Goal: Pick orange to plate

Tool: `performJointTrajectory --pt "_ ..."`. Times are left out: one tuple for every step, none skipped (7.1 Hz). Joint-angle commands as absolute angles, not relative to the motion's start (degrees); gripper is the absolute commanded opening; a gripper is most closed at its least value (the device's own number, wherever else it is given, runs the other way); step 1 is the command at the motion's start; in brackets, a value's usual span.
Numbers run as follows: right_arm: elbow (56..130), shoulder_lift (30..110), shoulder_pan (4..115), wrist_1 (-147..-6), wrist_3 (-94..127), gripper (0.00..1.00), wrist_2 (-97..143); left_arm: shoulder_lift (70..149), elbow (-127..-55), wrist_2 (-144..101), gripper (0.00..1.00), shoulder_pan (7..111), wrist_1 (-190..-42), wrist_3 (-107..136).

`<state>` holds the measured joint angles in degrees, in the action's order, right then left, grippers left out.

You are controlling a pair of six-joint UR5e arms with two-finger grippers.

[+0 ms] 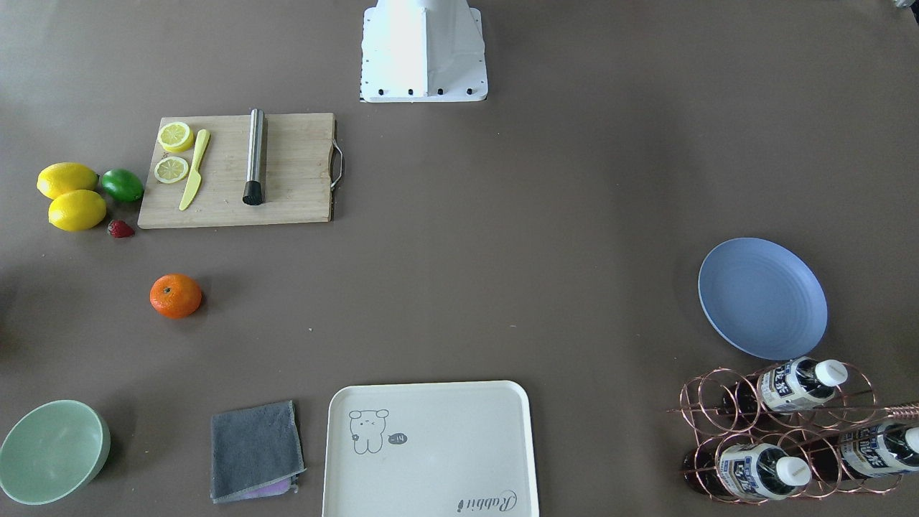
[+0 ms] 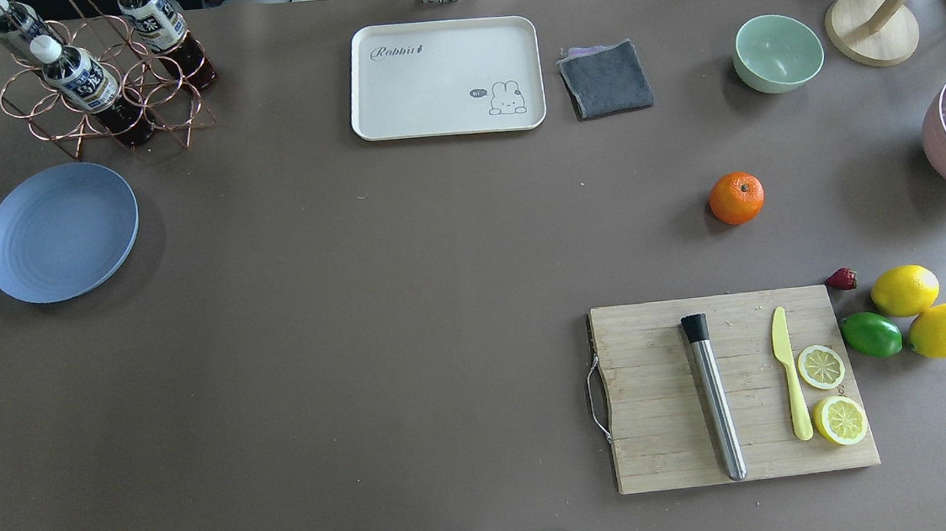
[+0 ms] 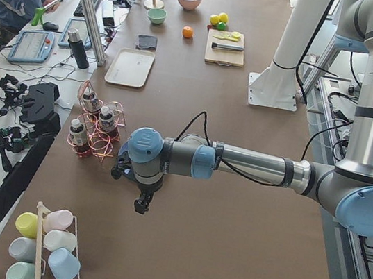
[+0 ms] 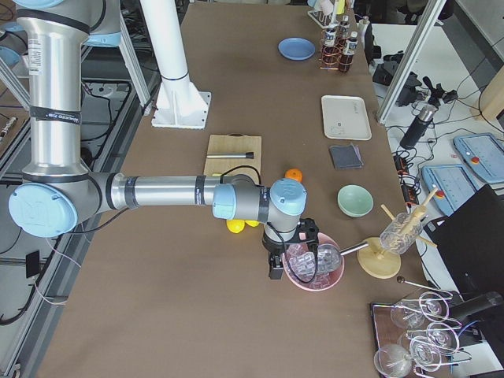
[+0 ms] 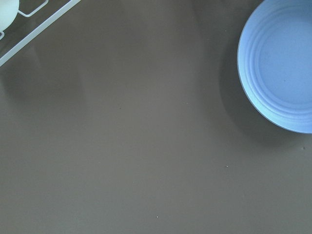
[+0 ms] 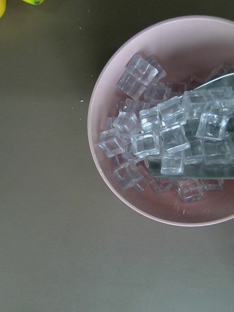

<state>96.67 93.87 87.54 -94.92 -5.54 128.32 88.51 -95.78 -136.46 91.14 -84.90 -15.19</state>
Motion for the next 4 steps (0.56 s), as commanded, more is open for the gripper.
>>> performJointTrajectory --pt "96.77 93.87 87.54 -94.92 -5.54 1.0 128.32 87.37 -96.32 -136.49 0.98 91.14 -85.34 -15.64" --pt "96.77 93.87 87.54 -94.92 -5.54 1.0 128.32 87.28 -96.76 -136.49 0.98 91.14 -85.43 -15.64" --pt "96.77 93.95 87.54 -94.92 -5.54 1.0 128.23 87.45 -96.94 -136.49 0.98 90.88 -85.6 -15.64" --pt "96.77 93.96 87.54 -94.92 -5.54 1.0 128.23 88.15 -97.03 -136.49 0.98 90.79 -85.69 -15.64"
